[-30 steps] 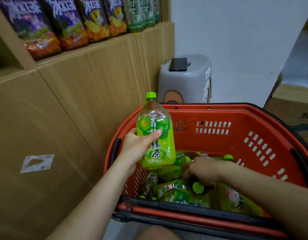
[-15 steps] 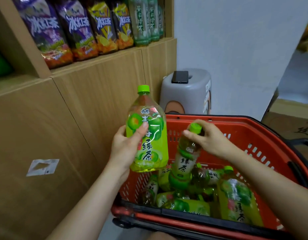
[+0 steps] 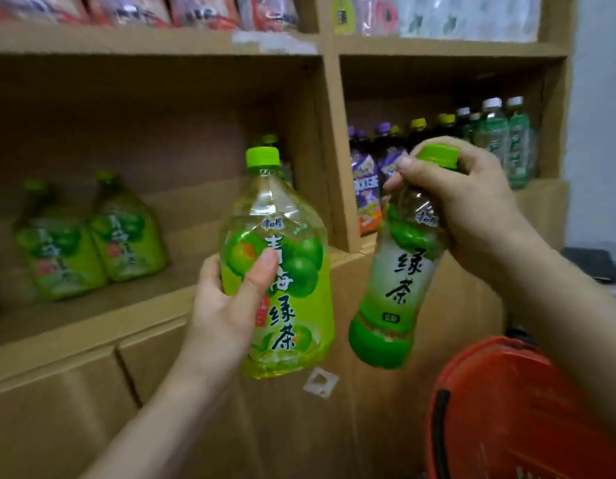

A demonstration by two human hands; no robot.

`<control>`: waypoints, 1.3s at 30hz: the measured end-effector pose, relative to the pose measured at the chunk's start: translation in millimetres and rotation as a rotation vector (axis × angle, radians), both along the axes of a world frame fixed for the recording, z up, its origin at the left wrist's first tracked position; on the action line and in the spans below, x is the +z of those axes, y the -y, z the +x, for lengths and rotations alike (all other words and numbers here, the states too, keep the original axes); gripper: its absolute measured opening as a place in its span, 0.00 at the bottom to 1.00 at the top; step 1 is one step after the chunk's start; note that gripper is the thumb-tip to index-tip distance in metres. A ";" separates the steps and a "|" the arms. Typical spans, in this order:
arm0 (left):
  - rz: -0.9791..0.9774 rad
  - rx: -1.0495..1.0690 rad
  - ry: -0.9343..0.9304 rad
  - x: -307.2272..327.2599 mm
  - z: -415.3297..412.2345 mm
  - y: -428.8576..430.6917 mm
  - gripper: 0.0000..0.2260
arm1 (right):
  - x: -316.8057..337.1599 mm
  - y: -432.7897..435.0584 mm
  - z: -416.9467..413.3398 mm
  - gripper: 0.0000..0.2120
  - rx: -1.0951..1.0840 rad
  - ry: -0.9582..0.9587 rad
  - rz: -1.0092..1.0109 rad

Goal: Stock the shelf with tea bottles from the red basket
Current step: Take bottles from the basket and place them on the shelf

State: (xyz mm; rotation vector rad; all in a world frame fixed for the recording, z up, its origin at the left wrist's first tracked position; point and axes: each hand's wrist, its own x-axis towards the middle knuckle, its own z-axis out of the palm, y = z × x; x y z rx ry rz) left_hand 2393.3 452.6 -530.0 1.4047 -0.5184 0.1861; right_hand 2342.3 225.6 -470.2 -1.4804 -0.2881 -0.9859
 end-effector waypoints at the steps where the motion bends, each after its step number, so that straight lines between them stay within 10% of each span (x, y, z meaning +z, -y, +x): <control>1: -0.005 0.063 0.039 8.6 7.8 -16.5 0.22 | 8.4 -16.6 13.2 0.05 0.034 0.027 0.020; 22: 0.272 0.401 0.021 38.0 120.5 -155.1 0.44 | 64.7 -168.8 172.4 0.08 0.343 -0.088 -0.154; 28: 0.675 0.838 0.931 38.1 95.3 -124.9 0.31 | 19.4 -183.4 180.1 0.23 0.344 -0.104 -0.172; 36: 0.591 0.440 0.400 20.6 93.4 -60.9 0.44 | 18.0 -153.5 177.0 0.18 0.714 -0.212 -0.031; 39: 0.587 0.327 0.238 21.7 108.3 -42.1 0.34 | 11.8 -129.5 163.2 0.21 0.475 -0.199 -0.131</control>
